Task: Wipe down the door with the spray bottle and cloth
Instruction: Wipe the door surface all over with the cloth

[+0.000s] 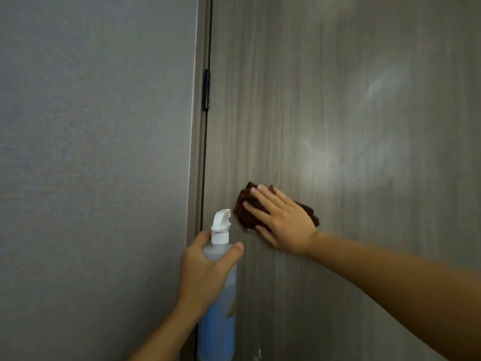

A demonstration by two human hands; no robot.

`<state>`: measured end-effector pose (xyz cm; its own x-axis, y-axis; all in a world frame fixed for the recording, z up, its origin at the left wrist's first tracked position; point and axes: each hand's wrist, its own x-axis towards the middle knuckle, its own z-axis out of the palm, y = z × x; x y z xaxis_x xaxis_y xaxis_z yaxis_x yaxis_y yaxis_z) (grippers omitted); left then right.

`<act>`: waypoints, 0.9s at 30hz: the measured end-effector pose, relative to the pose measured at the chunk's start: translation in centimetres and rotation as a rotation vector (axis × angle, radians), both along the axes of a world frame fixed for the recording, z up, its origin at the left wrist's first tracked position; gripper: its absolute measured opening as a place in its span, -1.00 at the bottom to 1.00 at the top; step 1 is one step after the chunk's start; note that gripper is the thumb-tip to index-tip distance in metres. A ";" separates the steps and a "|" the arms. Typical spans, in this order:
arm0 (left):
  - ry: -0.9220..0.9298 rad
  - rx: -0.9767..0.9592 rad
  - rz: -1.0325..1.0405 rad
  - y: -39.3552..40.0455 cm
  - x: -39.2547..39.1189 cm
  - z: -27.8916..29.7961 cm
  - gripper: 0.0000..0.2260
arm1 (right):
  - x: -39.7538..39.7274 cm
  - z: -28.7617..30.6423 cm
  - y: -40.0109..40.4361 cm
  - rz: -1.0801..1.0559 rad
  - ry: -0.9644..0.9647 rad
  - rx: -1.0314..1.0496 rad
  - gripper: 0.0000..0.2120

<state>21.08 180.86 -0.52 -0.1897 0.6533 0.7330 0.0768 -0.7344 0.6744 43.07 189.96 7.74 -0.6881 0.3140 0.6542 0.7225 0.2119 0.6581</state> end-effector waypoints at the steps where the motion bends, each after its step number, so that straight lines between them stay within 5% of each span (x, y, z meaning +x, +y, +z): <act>1: 0.000 -0.007 0.003 -0.1 0.0 0.0 -0.66 | 0.1 -0.2 0.1 -0.006 -0.038 -0.005 -0.43; 5: -0.021 -0.010 0.000 -0.6 -0.2 0.5 -0.78 | 0.6 4.3 0.0 -0.028 -0.096 0.039 -0.43; 8: -0.018 -0.001 -0.005 -0.8 -0.3 0.7 -0.84 | 0.3 10.6 -0.3 -0.044 0.191 0.074 -0.42; 13: -0.059 0.017 -0.025 -1.0 0.0 1.4 -0.60 | -1.6 14.4 -0.2 -0.045 0.393 0.088 -0.42; 23: -0.044 -0.001 0.030 -0.8 -0.6 1.5 -0.82 | -1.3 -0.3 -0.8 -0.056 -0.084 -0.105 -0.39; 27: -0.065 -0.017 0.025 -1.0 -0.4 1.4 -0.83 | -1.2 0.2 -0.5 -0.118 -0.157 -0.043 -0.40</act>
